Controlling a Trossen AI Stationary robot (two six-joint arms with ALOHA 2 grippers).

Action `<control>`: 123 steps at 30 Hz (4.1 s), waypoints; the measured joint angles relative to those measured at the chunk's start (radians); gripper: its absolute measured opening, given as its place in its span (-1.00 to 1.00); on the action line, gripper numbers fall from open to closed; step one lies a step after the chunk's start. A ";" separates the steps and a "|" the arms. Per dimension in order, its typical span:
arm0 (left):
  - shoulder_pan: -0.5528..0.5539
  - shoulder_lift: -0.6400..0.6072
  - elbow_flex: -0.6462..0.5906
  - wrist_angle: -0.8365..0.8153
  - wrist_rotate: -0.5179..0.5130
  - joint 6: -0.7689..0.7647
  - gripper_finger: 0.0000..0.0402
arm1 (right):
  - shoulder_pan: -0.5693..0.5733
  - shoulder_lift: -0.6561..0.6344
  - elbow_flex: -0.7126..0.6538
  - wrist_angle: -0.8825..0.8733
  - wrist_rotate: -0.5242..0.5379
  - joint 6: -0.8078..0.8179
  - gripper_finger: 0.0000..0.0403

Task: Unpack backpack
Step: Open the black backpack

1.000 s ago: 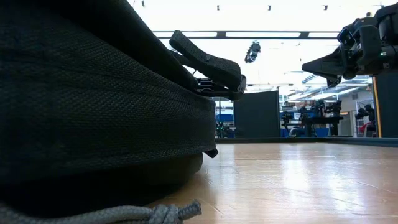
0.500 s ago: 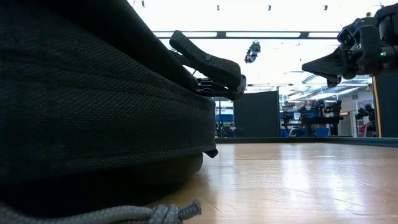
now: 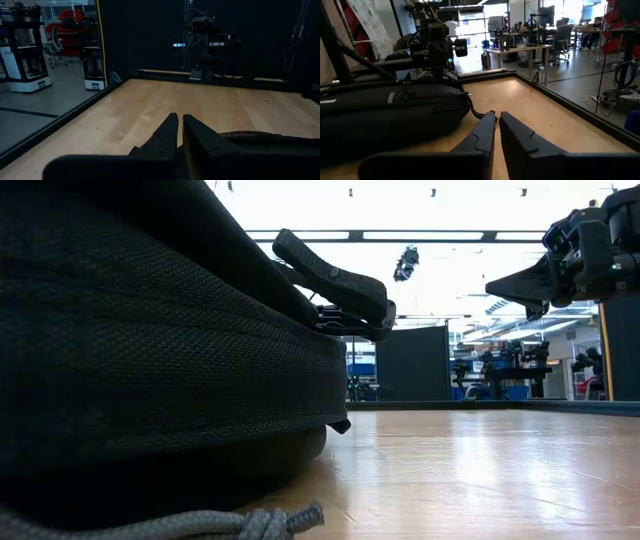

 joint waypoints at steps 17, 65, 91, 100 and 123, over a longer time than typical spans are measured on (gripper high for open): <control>0.000 0.000 0.000 0.000 0.000 0.000 -1.00 | 0.000 0.000 0.000 0.000 0.000 0.000 -0.93; 0.000 0.000 0.000 0.000 0.000 0.000 -1.00 | 0.000 0.000 0.000 0.000 0.000 0.000 -0.98; 0.000 0.000 0.000 0.000 0.000 0.000 -1.00 | 0.000 0.000 0.000 0.000 0.000 0.000 -0.97; 0.000 0.000 0.000 0.000 0.000 0.000 -1.00 | 0.000 0.000 0.000 0.000 0.000 0.000 -0.93; 0.000 0.000 0.000 0.000 0.000 0.000 -1.00 | 0.000 0.000 0.000 0.000 0.000 0.000 -0.94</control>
